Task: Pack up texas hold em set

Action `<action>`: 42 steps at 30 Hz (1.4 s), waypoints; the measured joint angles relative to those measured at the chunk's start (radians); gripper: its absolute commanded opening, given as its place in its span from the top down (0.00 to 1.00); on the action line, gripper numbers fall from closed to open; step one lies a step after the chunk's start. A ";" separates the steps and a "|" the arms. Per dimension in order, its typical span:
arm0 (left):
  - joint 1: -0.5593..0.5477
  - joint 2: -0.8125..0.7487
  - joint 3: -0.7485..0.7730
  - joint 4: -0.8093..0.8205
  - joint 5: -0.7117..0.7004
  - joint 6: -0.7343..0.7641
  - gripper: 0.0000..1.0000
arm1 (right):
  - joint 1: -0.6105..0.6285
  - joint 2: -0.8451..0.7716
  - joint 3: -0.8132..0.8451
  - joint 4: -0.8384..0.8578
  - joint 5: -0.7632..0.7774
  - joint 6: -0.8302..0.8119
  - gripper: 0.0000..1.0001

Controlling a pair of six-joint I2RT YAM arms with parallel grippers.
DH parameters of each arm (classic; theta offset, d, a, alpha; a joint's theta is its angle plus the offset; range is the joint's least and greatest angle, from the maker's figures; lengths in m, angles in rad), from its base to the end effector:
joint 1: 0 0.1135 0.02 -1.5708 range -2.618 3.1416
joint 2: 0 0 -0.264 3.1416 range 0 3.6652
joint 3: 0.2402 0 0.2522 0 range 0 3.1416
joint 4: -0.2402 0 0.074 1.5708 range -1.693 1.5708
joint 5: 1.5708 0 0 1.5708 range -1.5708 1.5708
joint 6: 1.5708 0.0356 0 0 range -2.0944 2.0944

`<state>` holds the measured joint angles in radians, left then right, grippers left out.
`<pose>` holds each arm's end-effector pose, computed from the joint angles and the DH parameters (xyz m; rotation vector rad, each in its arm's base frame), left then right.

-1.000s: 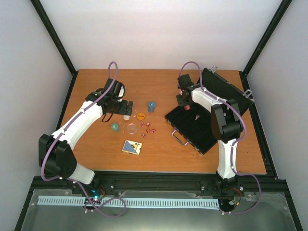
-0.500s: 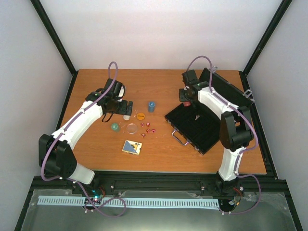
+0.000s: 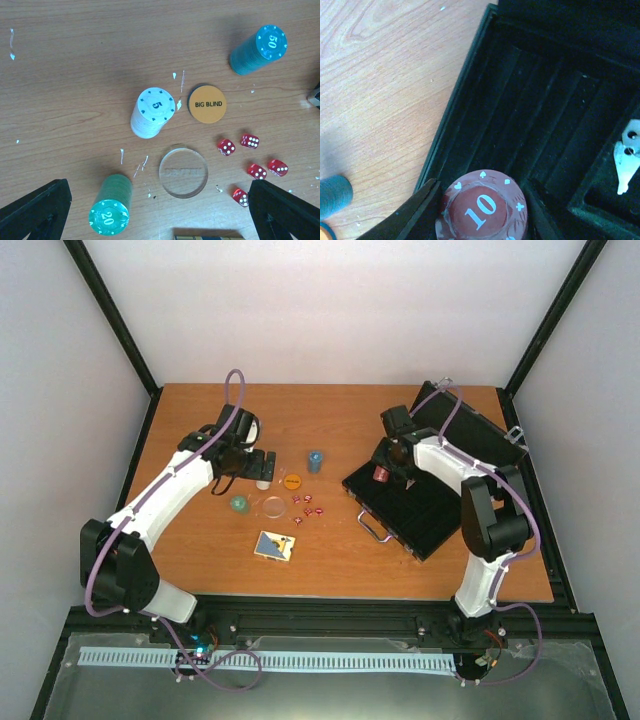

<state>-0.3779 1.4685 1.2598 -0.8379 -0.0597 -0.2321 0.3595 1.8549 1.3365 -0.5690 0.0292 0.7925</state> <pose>0.2796 -0.1087 0.2892 0.1700 2.6154 -0.1365 0.3630 0.1353 0.2006 0.5899 2.6364 0.3297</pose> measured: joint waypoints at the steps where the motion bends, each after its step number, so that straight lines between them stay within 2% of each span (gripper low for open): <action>1: 0.000 -0.001 -0.003 0.000 0.000 0.000 0.00 | 0.000 -0.008 -0.014 0.008 0.001 0.027 0.71; 4: 0.000 -0.002 -0.009 0.000 0.000 0.000 0.00 | 0.000 -0.022 -0.024 0.021 0.005 0.096 0.49; 9: 0.000 -0.003 -0.010 0.000 0.000 0.000 0.00 | 0.000 -0.023 -0.013 0.045 -0.004 0.174 0.37; 11: 0.000 -0.003 -0.010 0.000 0.000 0.000 0.00 | 0.000 -0.022 -0.008 0.048 -0.012 0.197 0.24; 12: 0.000 -0.003 -0.010 0.000 0.000 0.000 0.00 | 0.000 -0.022 -0.006 0.050 -0.012 0.208 0.22; 19: 0.000 -0.006 -0.017 0.000 0.001 0.000 0.00 | 0.000 -0.022 0.005 0.041 -0.006 0.233 0.21; 23: 0.000 -0.006 -0.019 0.000 0.001 0.000 0.00 | 0.001 -0.019 0.038 0.010 0.000 0.192 0.20; 28: 0.000 -0.006 -0.021 0.001 0.003 0.000 0.00 | 0.018 0.047 0.192 -0.054 -0.027 0.021 0.17; 33: 0.000 -0.006 -0.021 0.002 -0.001 0.000 0.00 | 0.095 0.112 0.282 -0.095 -0.066 -0.167 0.08; 37: 0.000 -0.017 -0.021 0.003 -0.020 -0.003 0.00 | 0.173 0.212 0.412 -0.161 -0.111 -0.301 0.11; 42: 0.000 -0.051 -0.021 0.007 -0.055 -0.011 0.00 | 0.221 0.419 0.688 -0.244 -0.174 -0.423 0.12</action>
<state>-0.3779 1.4178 1.2388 -0.8307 -0.1150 -0.2432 0.5804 2.2738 2.0247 -0.8127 -0.1444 0.3691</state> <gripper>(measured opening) 0.997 0.887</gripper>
